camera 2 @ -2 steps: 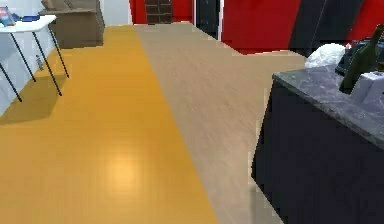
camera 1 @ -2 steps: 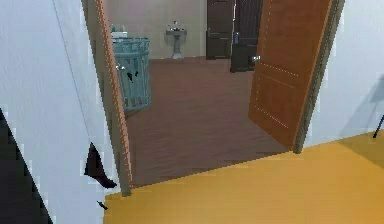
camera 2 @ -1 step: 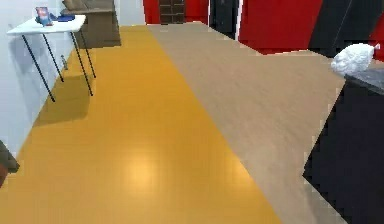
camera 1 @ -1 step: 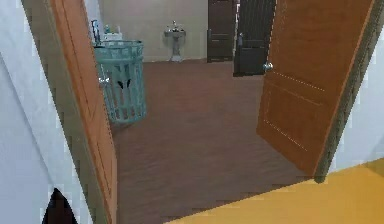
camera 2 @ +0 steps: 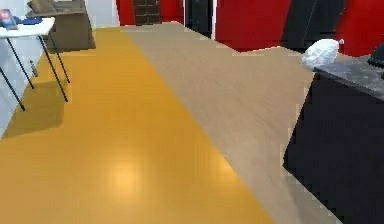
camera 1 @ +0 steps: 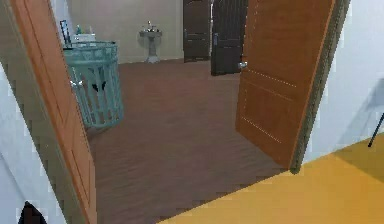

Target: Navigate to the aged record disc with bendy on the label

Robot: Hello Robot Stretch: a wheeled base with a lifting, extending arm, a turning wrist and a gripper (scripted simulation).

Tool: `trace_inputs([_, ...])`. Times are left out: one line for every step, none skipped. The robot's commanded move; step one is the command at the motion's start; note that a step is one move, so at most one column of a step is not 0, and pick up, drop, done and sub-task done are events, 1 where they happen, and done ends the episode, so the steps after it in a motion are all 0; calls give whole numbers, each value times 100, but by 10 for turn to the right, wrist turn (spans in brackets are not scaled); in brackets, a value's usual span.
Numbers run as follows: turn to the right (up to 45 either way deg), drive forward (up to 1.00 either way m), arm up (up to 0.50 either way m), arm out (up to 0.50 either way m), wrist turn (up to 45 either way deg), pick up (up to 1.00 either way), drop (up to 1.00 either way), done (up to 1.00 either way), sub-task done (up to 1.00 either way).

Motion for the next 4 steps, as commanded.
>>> trace_inputs([0, 100, 0, 0, 0, 0, 0, 0, 0])
trace_inputs([0, 100, 0, 0, 0, 0, 0, 0, 0])
trace_inputs([0, 100, 0, 0, 0, 0, 0, 0, 0])
trace_inputs([0, 100, 0, 0, 0, 0, 0, 0, 0])
